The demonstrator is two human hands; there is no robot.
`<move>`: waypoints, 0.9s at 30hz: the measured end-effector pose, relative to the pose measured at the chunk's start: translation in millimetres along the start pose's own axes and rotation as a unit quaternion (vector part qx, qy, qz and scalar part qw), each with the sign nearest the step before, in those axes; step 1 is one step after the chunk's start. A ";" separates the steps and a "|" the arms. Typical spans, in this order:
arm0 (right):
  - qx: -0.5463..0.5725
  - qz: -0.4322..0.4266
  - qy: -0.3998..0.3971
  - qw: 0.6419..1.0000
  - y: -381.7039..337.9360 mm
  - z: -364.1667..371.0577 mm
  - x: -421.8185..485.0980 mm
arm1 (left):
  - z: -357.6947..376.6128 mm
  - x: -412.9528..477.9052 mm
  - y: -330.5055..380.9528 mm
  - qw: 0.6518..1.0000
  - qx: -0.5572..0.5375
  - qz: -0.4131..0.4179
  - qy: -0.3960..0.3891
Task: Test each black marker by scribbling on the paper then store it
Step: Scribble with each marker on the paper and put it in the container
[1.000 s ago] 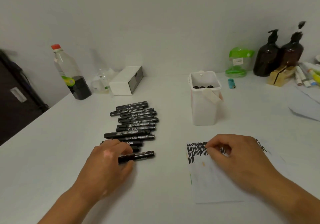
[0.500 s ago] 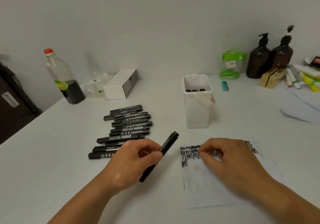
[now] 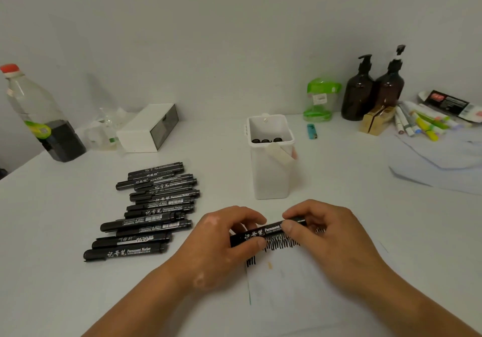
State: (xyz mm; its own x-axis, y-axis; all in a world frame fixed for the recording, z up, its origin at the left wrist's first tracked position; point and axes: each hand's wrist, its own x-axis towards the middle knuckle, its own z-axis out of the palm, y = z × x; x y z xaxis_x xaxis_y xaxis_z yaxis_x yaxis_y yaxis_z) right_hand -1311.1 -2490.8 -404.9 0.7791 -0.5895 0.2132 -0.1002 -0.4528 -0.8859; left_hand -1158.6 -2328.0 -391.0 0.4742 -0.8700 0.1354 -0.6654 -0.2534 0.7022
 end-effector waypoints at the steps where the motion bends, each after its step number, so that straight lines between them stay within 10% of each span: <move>1: 0.004 0.002 0.001 1.000 -0.3 -0.5 0.3 | 0.2 -2.1 -2.9 1.000 0.010 0.003 0.008; 27: 0.177 0.035 -0.086 0.980 -26.4 17.1 -13.7 | 12.7 -16.0 9.4 0.989 0.027 0.140 -0.030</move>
State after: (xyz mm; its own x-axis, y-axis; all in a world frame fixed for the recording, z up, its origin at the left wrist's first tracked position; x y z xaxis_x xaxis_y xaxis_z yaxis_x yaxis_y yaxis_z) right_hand -1308.5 -2459.4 -391.5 0.8734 -0.4763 0.1017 0.0401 -0.1379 -0.9896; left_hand -1179.8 -2321.8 -395.5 0.2331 -0.9321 0.2772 -0.7970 -0.0198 0.6037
